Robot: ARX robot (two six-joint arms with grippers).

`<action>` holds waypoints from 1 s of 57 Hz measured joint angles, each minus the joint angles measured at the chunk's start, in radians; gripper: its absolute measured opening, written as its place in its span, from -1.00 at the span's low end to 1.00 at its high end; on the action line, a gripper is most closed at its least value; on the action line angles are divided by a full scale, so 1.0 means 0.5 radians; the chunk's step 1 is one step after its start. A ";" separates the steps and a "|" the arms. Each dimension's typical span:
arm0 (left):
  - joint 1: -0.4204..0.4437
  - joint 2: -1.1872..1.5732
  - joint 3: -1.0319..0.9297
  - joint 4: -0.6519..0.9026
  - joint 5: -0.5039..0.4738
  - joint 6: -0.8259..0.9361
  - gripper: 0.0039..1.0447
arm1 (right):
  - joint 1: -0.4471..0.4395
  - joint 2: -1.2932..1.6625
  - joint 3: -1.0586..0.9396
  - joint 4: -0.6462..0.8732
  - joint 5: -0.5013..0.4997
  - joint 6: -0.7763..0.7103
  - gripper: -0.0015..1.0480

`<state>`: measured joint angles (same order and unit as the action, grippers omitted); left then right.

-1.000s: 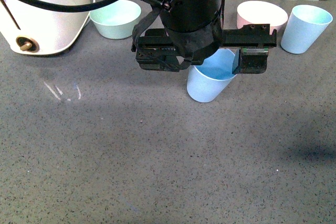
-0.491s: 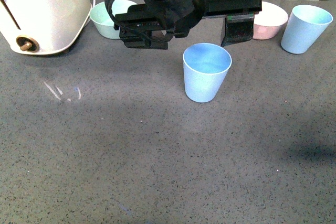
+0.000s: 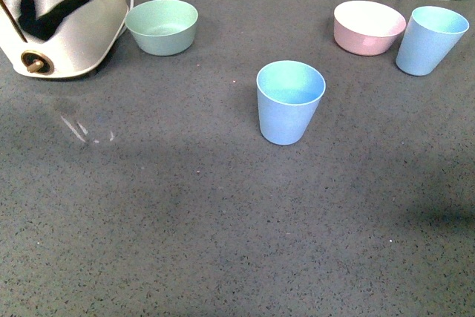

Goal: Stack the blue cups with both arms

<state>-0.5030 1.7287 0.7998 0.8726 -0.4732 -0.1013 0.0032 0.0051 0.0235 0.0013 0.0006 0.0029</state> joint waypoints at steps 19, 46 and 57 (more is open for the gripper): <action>0.411 -0.726 -0.941 0.298 0.379 0.170 -0.97 | 0.000 0.000 0.000 0.000 -0.002 0.000 0.83; 0.740 -1.359 -1.452 0.166 0.692 0.180 -0.97 | 0.000 0.000 0.000 0.000 -0.002 0.000 0.83; 0.809 -1.653 -1.513 -0.051 0.751 0.180 -0.97 | 0.000 0.000 0.000 0.000 -0.002 0.000 0.83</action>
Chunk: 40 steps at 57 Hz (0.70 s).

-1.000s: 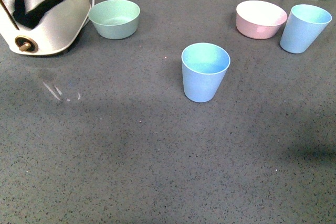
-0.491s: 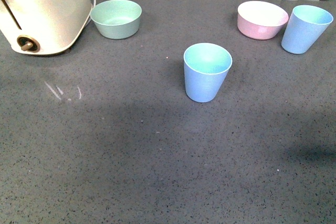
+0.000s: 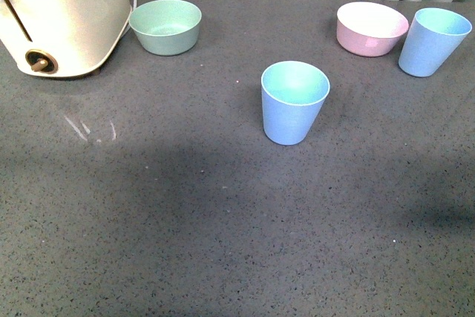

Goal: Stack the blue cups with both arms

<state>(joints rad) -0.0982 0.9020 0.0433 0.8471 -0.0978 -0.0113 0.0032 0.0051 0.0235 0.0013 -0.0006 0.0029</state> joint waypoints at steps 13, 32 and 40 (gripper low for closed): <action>0.185 -0.362 -0.053 -0.303 0.181 0.002 -0.97 | 0.000 0.000 0.000 0.000 0.001 0.000 0.83; 0.188 -0.851 -0.056 -0.752 0.195 0.002 -0.97 | 0.000 0.000 0.000 0.000 0.001 0.000 0.83; 0.188 -0.987 -0.056 -0.880 0.195 0.002 -0.97 | 0.000 0.000 0.000 0.000 0.001 0.000 0.83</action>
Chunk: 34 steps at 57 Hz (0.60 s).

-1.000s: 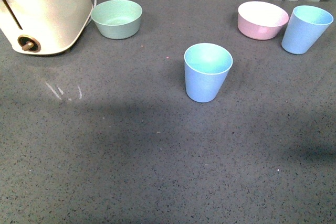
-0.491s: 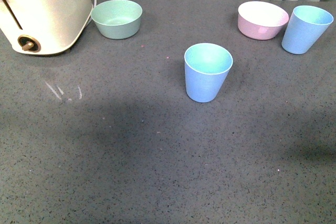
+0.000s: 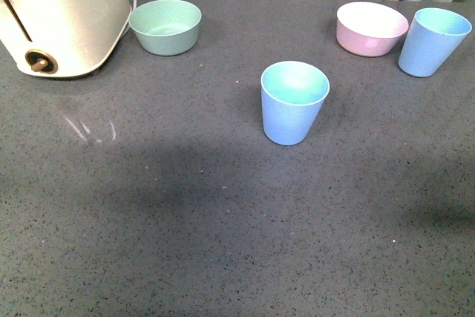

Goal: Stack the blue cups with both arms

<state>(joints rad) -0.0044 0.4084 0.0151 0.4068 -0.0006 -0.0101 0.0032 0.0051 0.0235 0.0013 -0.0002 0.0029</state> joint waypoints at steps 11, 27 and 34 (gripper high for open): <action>0.000 -0.204 0.000 -0.199 0.000 0.000 -0.97 | 0.000 0.000 0.000 0.000 -0.001 0.000 0.83; 0.000 -0.364 0.000 -0.359 0.000 0.000 -0.97 | 0.000 0.000 0.000 0.000 0.000 0.000 0.83; 0.000 -0.420 0.000 -0.414 0.000 0.000 -0.97 | 0.000 0.000 0.000 0.000 0.000 0.000 0.83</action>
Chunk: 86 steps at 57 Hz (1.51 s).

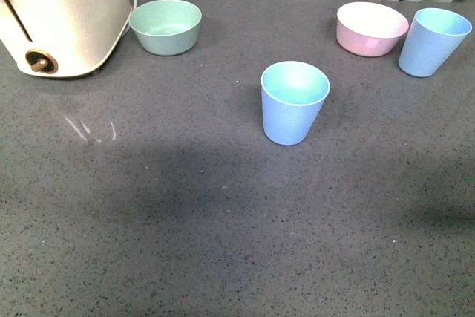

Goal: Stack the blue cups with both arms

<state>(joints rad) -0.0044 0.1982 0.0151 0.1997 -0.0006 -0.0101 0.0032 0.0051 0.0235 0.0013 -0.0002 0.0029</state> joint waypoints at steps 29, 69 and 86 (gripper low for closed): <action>0.000 -0.377 0.001 -0.397 0.000 0.000 -0.62 | -0.001 0.003 0.002 -0.005 -0.002 0.005 0.83; 0.000 -0.377 0.001 -0.397 0.000 0.004 0.84 | -0.198 3.358 1.790 0.286 -0.307 -0.904 0.83; 0.000 -0.377 0.001 -0.397 0.000 0.004 0.84 | -0.001 3.906 2.372 0.092 -0.169 -1.084 0.83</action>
<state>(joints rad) -0.0044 0.0097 0.0154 0.0010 -0.0006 -0.0082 0.0029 1.9583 1.2095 0.0475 -0.0845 -0.5392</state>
